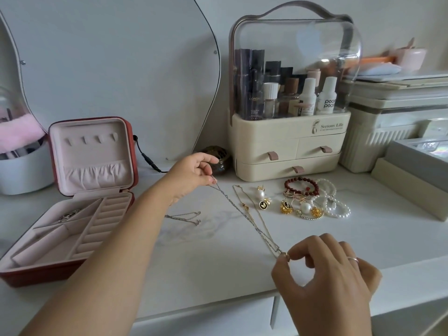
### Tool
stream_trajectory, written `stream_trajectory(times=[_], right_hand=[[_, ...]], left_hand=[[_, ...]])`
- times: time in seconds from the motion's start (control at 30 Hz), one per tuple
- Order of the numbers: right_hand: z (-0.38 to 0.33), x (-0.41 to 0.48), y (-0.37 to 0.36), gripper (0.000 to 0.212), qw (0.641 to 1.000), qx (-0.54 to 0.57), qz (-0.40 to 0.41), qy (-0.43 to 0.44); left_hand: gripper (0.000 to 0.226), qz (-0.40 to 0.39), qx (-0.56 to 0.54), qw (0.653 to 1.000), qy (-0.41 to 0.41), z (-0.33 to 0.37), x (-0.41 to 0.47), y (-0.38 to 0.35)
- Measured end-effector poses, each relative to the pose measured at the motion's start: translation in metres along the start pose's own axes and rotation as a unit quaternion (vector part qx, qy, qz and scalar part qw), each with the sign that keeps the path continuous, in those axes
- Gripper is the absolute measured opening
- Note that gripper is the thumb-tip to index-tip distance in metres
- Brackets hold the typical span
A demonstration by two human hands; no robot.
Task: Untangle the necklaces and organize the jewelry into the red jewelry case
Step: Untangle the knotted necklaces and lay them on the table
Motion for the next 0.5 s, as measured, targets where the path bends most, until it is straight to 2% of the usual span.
stream_trajectory(times=[0.13,0.23,0.33,0.4,0.5], right_hand=[[0.002,0.001,-0.001,0.014,1.0,0.005,0.0,-0.007],[0.004,-0.001,-0.003,0.015,1.0,0.009,-0.003,-0.009],[0.006,-0.002,-0.006,0.016,1.0,0.026,-0.009,0.002],[0.007,-0.002,-0.008,0.018,0.998,0.056,-0.006,0.012],[0.008,-0.001,-0.01,0.018,0.996,0.086,-0.002,0.021]], left_hand=[[0.04,0.05,0.049,0.998,-0.009,0.001,0.0,0.003],[0.026,0.122,0.042,0.991,-0.021,0.003,0.0,0.012],[0.008,0.166,-0.028,0.986,-0.009,0.002,-0.001,0.02],[0.005,0.136,-0.135,0.98,0.05,-0.004,-0.002,0.017],[0.007,0.074,-0.309,0.94,0.123,-0.007,-0.005,0.006]])
Point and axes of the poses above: each hand's wrist, its own x-axis towards the middle knuckle, its own y-axis out of the back of the hand, z = x × y, the point moved 6 cm from there along x, towards the middle knuckle, and after that the axes turned 4 degrees about y, right-handed, at the moved point
